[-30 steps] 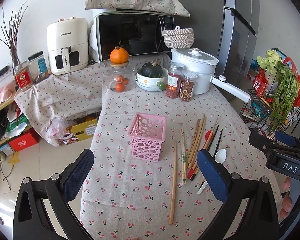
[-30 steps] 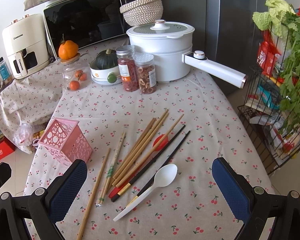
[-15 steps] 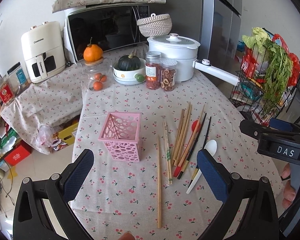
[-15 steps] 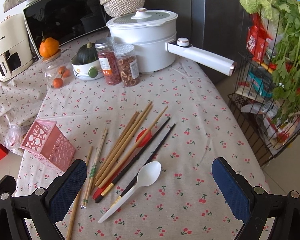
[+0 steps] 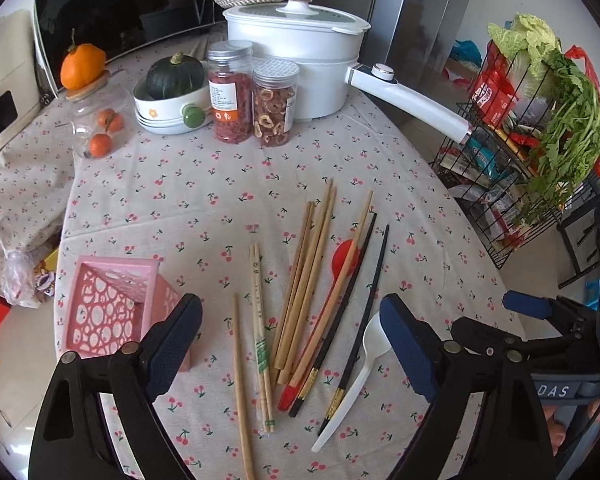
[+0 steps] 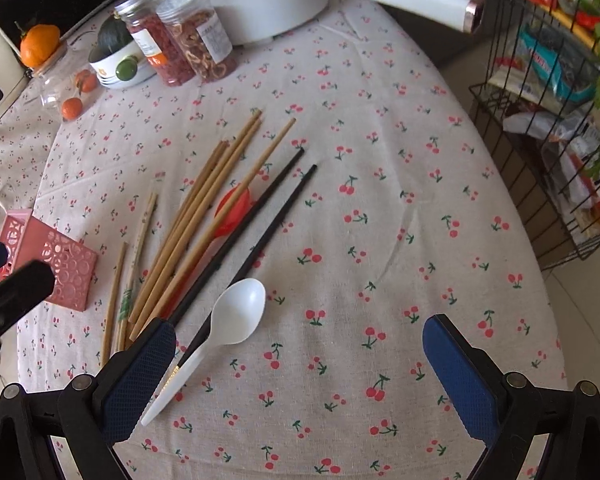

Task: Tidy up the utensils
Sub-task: 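Lower the left tool onto the paper-wrapped wooden chopsticks and close it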

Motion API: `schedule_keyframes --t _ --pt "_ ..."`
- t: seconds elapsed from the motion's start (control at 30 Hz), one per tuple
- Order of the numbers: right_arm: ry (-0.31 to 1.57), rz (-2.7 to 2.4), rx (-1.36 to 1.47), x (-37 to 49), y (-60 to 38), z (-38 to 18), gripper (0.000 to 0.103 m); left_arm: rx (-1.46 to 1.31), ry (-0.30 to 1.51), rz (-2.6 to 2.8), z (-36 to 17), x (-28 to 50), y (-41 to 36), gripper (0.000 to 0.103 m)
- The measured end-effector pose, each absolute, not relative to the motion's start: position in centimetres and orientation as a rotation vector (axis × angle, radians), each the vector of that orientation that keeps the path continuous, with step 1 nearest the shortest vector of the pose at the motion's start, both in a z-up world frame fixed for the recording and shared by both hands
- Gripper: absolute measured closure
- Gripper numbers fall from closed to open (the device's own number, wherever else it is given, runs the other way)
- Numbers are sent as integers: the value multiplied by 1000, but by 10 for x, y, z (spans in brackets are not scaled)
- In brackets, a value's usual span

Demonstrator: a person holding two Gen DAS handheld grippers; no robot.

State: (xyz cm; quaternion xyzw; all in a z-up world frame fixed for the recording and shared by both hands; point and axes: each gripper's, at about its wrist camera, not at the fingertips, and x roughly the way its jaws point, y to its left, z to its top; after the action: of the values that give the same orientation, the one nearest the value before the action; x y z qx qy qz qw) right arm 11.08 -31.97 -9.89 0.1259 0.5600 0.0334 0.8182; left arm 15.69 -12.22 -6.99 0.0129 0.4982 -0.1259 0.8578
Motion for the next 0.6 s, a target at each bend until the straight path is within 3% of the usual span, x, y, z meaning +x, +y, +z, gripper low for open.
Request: schedule_keyframes --t 0.13,0.3,0.53,0.6 --pt "1216 61 390 118 -339 -109 12 24 1107 -217 -99 201 -133 36" --pt "1215 47 388 131 -349 -111 13 30 1210 -142 -141 237 -126 65" --pt "1243 50 384 142 -352 -121 13 65 1268 -95 -174 256 -121 76" --pt "1252 66 389 144 -349 -123 13 81 1267 -105 -174 257 -124 85"
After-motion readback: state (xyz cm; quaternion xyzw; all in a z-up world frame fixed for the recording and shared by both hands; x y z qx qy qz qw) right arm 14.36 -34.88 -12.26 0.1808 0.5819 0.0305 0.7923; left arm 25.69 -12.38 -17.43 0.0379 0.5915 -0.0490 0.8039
